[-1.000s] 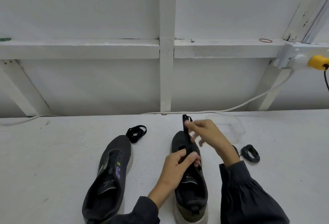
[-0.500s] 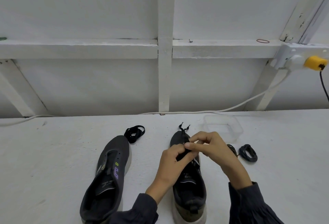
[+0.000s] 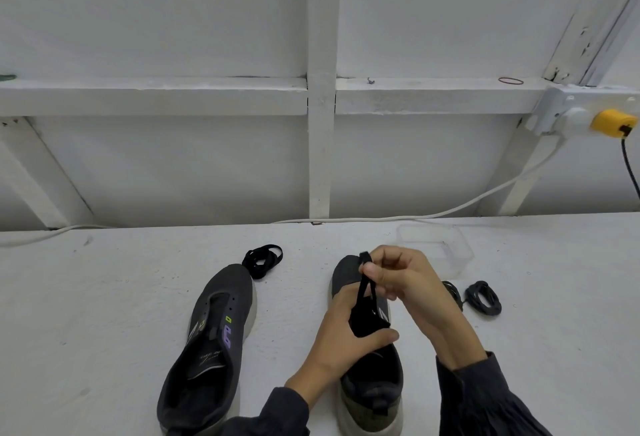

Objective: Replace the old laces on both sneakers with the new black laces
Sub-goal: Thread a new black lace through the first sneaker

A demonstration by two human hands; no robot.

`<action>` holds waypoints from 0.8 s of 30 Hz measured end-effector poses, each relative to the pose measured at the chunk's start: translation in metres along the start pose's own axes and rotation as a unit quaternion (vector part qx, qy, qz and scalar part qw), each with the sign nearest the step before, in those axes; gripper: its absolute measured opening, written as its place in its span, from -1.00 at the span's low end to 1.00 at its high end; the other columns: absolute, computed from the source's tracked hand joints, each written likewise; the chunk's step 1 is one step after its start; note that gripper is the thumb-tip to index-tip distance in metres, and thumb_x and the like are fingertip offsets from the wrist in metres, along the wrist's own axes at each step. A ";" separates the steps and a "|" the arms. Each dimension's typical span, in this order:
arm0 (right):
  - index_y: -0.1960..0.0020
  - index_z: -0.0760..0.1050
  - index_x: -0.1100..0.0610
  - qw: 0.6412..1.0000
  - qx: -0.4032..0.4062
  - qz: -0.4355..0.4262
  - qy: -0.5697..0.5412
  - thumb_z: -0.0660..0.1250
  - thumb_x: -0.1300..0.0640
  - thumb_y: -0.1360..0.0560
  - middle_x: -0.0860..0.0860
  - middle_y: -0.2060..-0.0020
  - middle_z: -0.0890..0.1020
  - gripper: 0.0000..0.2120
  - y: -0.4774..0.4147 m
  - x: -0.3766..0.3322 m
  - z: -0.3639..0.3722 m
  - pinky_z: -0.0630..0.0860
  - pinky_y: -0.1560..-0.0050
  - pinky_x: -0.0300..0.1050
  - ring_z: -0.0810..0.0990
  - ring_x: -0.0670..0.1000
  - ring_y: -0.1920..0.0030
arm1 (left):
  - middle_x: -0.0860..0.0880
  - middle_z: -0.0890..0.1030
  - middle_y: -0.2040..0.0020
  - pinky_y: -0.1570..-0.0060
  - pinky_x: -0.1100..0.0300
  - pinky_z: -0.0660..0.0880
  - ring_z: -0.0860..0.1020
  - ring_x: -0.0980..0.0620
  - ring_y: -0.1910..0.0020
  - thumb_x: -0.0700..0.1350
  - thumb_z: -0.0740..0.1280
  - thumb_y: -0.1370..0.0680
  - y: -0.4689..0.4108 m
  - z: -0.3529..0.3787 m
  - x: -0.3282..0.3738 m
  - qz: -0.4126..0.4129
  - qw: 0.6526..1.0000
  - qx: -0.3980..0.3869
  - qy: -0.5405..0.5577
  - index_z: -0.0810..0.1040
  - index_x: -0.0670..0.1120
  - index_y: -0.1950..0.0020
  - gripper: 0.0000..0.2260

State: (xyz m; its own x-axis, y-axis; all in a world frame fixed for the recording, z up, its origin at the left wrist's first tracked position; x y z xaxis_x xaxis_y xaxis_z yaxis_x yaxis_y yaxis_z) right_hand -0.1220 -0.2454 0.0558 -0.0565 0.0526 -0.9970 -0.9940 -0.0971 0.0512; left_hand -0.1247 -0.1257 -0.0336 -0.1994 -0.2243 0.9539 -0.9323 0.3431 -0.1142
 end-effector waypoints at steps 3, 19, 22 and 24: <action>0.22 0.52 0.32 0.999 -0.010 -0.020 -0.025 0.44 0.35 -0.43 0.09 0.42 0.43 -0.89 -0.005 -0.015 0.006 0.26 0.45 -0.27 0.36 -0.07 0.49 | 0.22 0.50 -0.22 -0.14 0.44 0.37 0.46 0.30 -0.21 0.12 0.54 -0.33 -0.001 0.003 0.003 -0.002 1.000 -0.014 -0.014 0.39 0.30 -0.22 -0.46; 0.16 0.59 0.22 0.992 -0.009 -0.067 -0.110 0.43 0.23 -0.33 0.02 0.37 0.52 -0.90 -0.017 -0.038 0.013 0.32 0.48 -0.33 0.41 -0.06 0.45 | 0.28 0.49 -0.24 -0.22 0.38 0.39 0.45 0.34 -0.23 0.27 0.52 -0.24 0.007 -0.002 -0.003 -0.042 0.999 0.001 0.005 0.39 0.23 -0.29 -0.33; 0.13 0.61 0.22 0.989 0.007 -0.069 -0.128 0.44 0.25 -0.33 0.05 0.34 0.51 -0.88 -0.020 -0.034 0.011 0.33 0.48 -0.31 0.42 -0.06 0.46 | 0.29 0.46 -0.27 -0.23 0.43 0.36 0.42 0.35 -0.26 0.26 0.52 -0.26 0.007 -0.002 -0.003 -0.042 0.999 0.005 0.001 0.36 0.20 -0.33 -0.31; 0.07 0.61 0.24 0.991 0.027 -0.067 -0.115 0.44 0.24 -0.35 0.05 0.32 0.50 -0.84 -0.021 -0.031 0.005 0.34 0.47 -0.30 0.42 -0.06 0.47 | 0.26 0.50 -0.24 -0.23 0.42 0.37 0.44 0.30 -0.27 0.22 0.51 -0.30 0.008 -0.004 -0.002 -0.029 0.999 0.019 0.023 0.40 0.16 -0.31 -0.37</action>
State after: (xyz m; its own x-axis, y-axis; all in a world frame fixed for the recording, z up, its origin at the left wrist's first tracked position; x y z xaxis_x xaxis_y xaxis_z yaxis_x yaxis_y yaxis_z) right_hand -0.1001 -0.2403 0.0855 0.0628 0.2864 -0.9560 -0.9972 -0.0212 -0.0718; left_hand -0.1304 -0.1188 -0.0349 -0.1307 -0.2009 0.9708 -0.9532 0.2946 -0.0674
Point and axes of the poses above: each hand's wrist, its own y-axis away from the middle knuckle, its own z-axis out of the palm, x = y × z, the point moved 3 cm from there along -y, towards the middle knuckle
